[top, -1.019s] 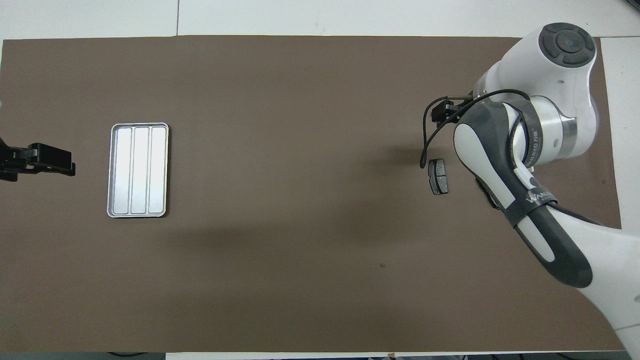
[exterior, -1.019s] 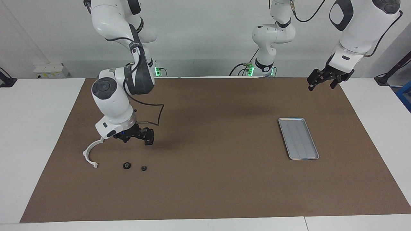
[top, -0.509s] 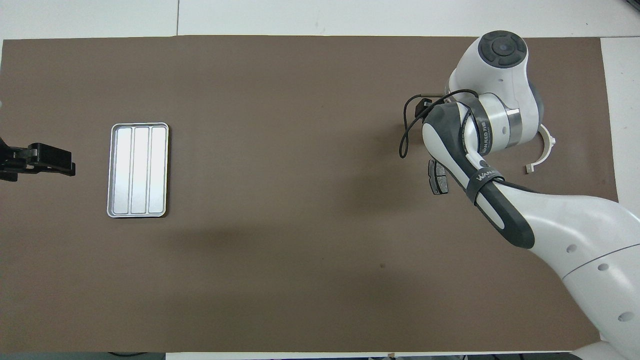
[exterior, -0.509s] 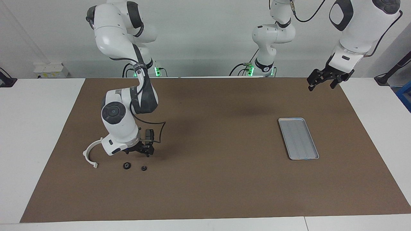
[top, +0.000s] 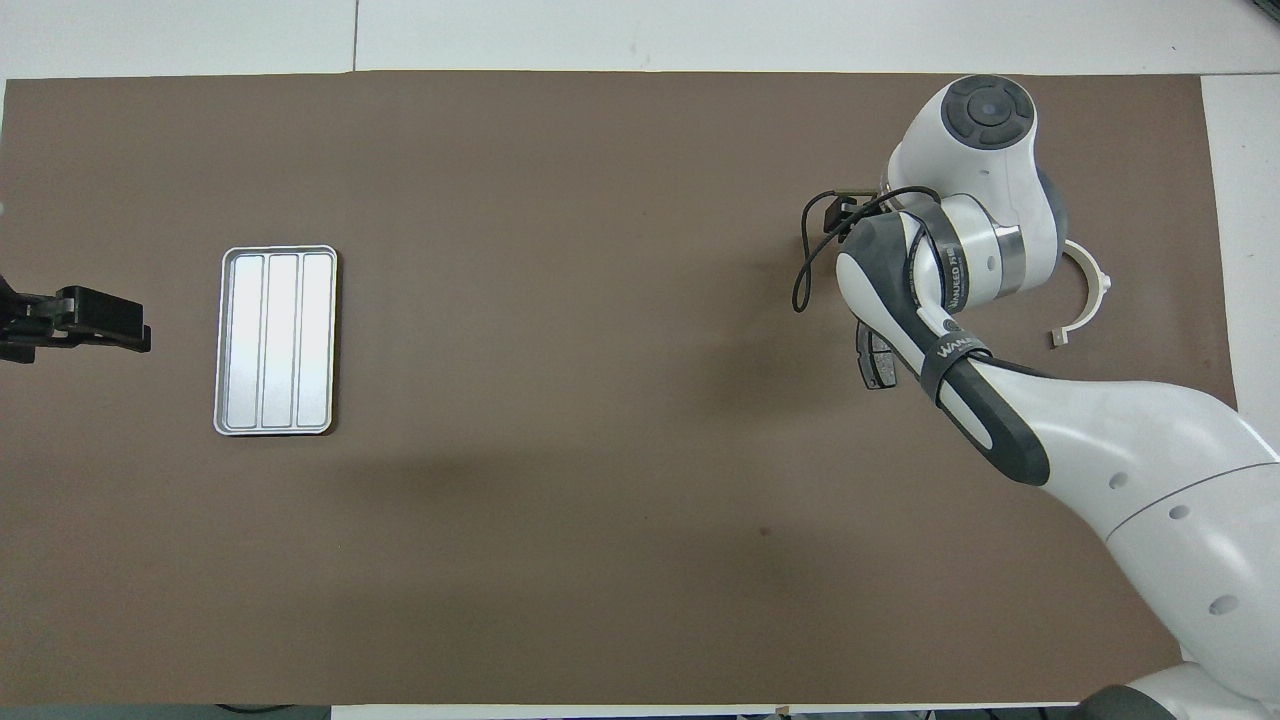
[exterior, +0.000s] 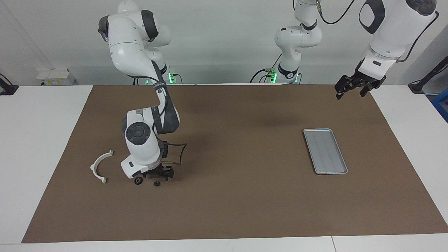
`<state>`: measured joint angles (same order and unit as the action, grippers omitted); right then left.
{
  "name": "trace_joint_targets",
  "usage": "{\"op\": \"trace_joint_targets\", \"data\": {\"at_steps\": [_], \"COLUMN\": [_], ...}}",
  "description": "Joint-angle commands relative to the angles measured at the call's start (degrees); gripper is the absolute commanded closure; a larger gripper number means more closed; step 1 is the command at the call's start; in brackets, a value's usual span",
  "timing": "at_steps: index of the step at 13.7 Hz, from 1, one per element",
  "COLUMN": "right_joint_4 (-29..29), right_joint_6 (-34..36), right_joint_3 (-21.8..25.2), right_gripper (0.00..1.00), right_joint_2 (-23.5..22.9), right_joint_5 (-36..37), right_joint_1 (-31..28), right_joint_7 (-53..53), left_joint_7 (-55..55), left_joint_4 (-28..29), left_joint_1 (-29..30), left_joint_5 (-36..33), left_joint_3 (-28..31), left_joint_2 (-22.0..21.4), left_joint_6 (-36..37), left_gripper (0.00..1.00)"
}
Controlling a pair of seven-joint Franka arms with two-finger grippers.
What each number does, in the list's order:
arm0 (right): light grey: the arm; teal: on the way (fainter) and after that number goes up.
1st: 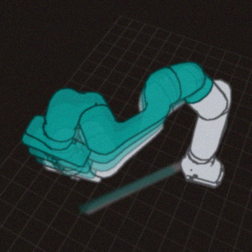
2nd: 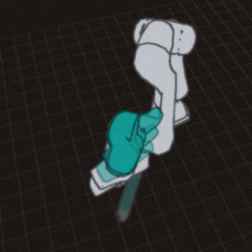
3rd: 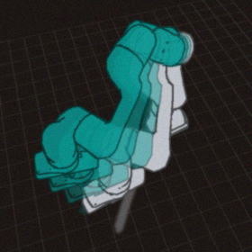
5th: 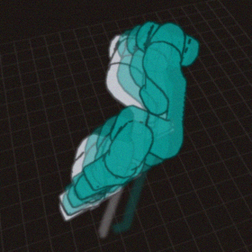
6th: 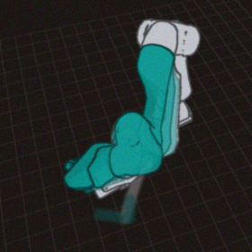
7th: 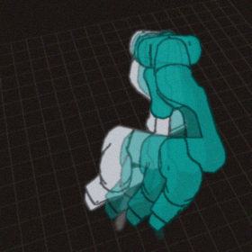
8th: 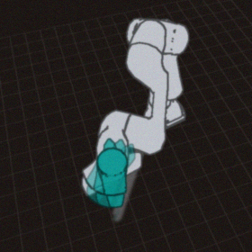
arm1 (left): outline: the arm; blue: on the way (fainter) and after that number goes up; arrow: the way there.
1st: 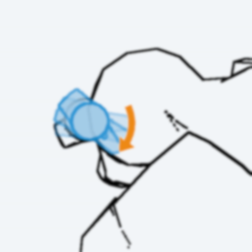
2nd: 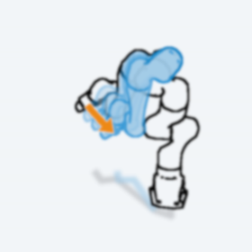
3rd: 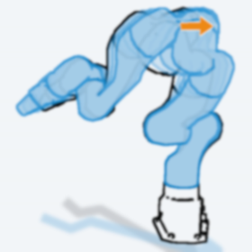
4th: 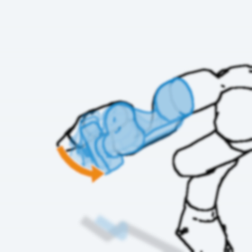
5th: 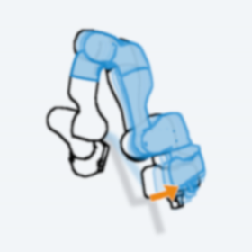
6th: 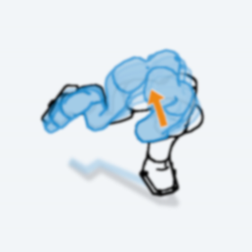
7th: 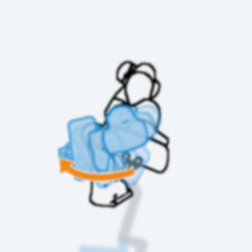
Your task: Pick bearing gear from pile to tray
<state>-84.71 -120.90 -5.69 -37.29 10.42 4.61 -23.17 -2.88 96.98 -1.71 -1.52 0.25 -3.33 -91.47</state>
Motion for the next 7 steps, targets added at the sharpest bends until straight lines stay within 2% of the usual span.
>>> {"op": "trace_joint_targets", "data": {"at_steps": [1,5,7], "right_joint_4": [1.3,1.2,1.0], "right_joint_6": [-2.2,-4.4,-5.5], "right_joint_3": [-0.3,-0.3,-0.3], "right_gripper": [0.01,0.08,0.08], "right_joint_2": [-1.5,-1.9,-1.9], "right_joint_5": [1.9,1.2,0.7], "right_joint_1": [-0.2,-0.4,-0.9], "right_joint_7": [-1.8,-2.1,-2.7], "left_joint_7": [0.2,0.2,0.2], "left_joint_4": [0.8,0.8,0.8], "left_joint_1": [0.3,0.3,0.3], "left_joint_5": [-0.8,-0.8,-0.8], "left_joint_3": [-0.3,-0.3,-0.3], "left_joint_2": [-1.2,-1.2,-1.2], "left_joint_6": [0.4,0.3,0.3], "left_gripper": [0.00,0.00,0.00]}}
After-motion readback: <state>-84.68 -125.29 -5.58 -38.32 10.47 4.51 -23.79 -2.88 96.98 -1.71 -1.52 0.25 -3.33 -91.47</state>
